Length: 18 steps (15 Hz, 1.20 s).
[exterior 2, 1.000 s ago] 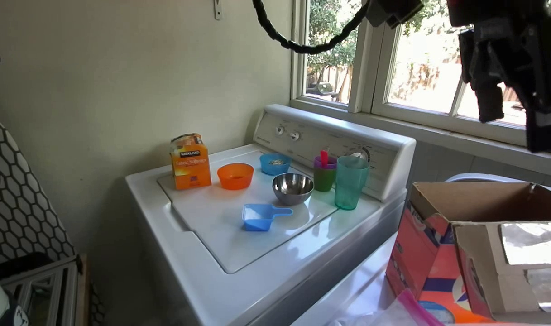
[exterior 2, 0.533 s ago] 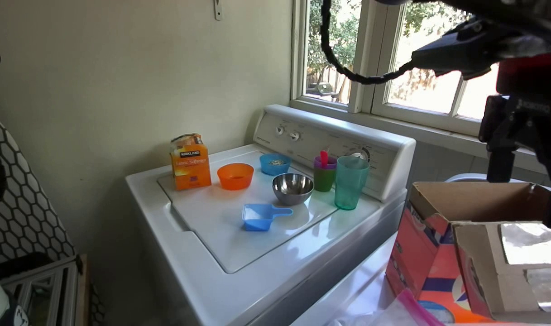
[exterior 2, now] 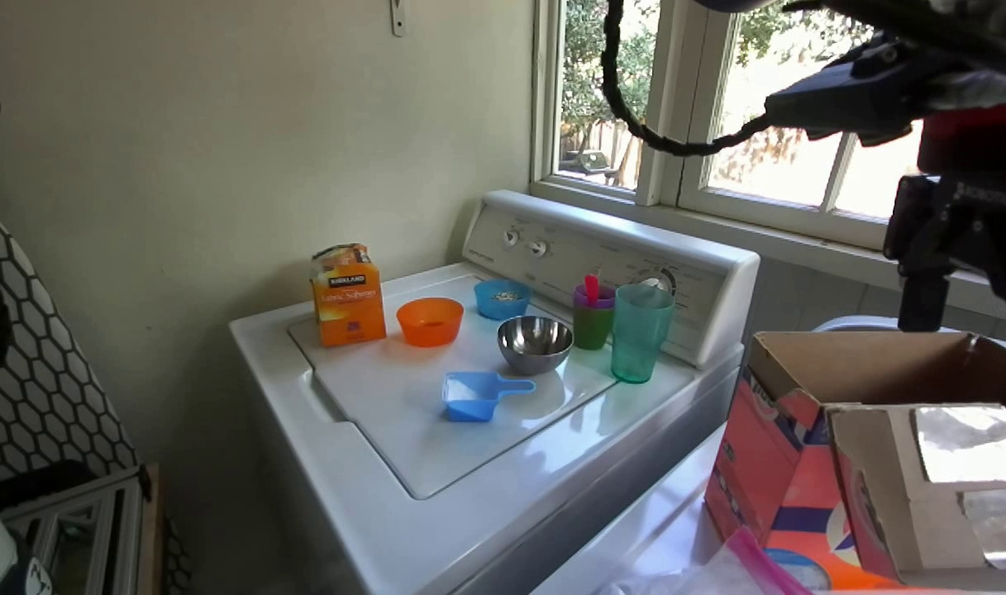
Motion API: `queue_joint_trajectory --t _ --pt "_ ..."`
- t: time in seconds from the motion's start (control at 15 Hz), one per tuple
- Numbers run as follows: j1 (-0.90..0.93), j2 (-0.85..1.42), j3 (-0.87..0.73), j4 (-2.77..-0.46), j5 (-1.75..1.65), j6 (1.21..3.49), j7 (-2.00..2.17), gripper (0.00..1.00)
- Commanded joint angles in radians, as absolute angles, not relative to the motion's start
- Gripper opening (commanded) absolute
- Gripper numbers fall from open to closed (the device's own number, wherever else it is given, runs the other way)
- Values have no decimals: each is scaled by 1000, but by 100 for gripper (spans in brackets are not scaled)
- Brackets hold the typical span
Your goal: Move the tide box forward and place the green cup at the edge of the washing machine
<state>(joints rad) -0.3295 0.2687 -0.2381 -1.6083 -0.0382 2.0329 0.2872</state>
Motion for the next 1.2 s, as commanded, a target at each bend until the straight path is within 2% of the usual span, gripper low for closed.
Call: queue_joint_trajectory --t 0.0,0.4,0.67,0.73,0.8,0.87,1.13 --pt "-312 335 -253 -1567 -38 2040 269 100" --pt "-315 487 -254 -1485 -30 2167 278 100" --pt "-315 558 -253 -1400 -30 2107 280 100" --pt "-316 571 -252 -1387 -29 2099 277 75" --pt "-318 579 -251 -1375 -29 2091 275 74" --pt "-319 589 -250 -1360 -28 2081 274 68" --pt "-321 613 -250 -1318 -29 2046 275 35"
